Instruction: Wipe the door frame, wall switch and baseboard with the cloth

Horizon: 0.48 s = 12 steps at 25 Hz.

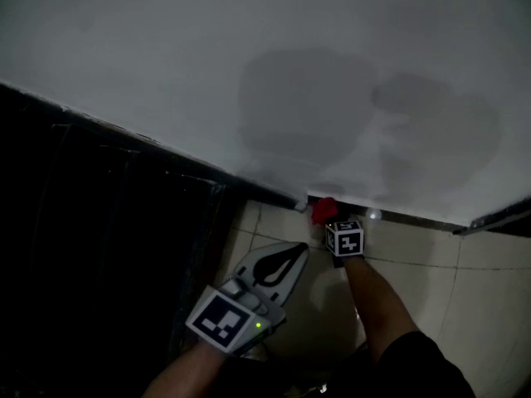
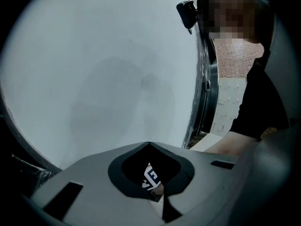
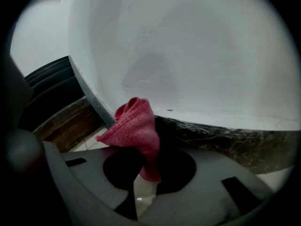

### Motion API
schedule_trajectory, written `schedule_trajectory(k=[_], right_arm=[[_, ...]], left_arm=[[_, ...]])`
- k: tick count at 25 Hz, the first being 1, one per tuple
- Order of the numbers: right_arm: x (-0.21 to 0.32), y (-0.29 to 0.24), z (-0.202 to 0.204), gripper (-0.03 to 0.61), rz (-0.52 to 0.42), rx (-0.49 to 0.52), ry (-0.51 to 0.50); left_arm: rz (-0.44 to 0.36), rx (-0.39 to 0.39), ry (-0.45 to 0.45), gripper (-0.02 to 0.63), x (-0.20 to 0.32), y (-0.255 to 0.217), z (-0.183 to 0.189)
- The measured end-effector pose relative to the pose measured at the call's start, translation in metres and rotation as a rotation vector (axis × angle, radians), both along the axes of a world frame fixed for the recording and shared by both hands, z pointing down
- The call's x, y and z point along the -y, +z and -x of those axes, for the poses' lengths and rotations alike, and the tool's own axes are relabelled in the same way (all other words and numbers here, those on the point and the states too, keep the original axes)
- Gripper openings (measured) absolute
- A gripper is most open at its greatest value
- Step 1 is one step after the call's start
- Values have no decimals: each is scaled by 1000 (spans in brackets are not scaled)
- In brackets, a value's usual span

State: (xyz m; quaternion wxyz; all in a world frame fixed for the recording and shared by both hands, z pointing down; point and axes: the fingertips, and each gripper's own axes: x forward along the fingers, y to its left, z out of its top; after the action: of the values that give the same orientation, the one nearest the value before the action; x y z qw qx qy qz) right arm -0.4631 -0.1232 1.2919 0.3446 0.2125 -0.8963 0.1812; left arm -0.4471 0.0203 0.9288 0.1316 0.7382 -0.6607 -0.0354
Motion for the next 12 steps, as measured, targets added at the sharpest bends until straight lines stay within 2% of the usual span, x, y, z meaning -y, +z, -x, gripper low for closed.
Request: schedule_trajectory(k=[6,12], right_arm=[[27,-7,-41,57,-11,-15,34],[44,-9,-83,57,31,-36,94]], left_arm=[[12,31,38,-8,14,5,-20],[46,64,90,-8,36,16,-51]])
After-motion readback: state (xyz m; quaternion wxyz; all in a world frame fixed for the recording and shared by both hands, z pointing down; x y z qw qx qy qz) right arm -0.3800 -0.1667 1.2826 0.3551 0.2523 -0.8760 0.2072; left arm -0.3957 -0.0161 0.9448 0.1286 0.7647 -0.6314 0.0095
